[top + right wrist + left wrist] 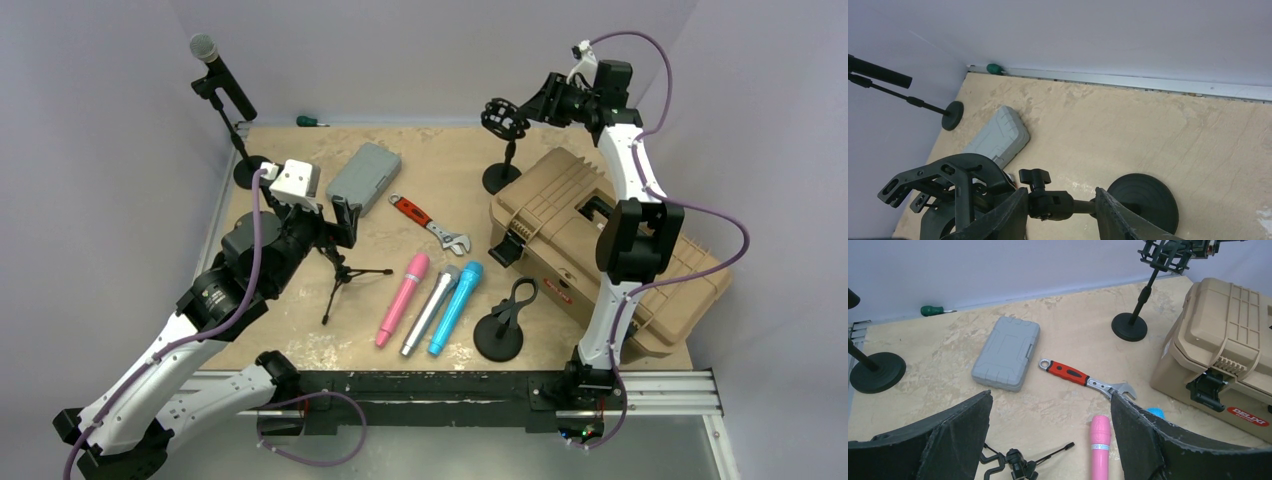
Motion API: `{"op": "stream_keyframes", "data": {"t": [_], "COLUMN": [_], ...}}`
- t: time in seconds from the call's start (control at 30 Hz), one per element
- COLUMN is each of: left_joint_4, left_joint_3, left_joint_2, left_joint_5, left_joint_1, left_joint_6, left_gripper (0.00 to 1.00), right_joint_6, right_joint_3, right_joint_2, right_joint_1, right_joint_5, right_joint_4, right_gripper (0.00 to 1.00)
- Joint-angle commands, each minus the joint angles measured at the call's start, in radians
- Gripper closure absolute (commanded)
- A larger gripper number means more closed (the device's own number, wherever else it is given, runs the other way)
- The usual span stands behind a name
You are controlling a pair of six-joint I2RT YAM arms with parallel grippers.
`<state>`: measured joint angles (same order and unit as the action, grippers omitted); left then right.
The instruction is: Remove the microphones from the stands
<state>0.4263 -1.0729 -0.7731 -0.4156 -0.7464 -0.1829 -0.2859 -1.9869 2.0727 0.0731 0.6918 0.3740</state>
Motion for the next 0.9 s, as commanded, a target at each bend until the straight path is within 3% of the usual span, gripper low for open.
{"op": "stream_keyframes", "data": {"t": [0.0, 0.87], "left_joint_4": [-0.040, -0.038], "left_joint_3": [-0.004, -0.005], "left_joint_2": [0.003, 0.011], "left_joint_5": [0.009, 0.013], "left_joint_1": [0.003, 0.004], "left_joint_6": [-0.013, -0.017], "left_gripper": [0.14, 0.14], "right_joint_6": [0.055, 0.214], "right_joint_3": [0.025, 0.093], "right_joint_2": [0.013, 0.023], "right_joint_1": [0.007, -0.056], "right_joint_5": [-0.085, -0.395], "right_joint_4": [0.020, 0.129], "right_gripper": [0.52, 0.53]}}
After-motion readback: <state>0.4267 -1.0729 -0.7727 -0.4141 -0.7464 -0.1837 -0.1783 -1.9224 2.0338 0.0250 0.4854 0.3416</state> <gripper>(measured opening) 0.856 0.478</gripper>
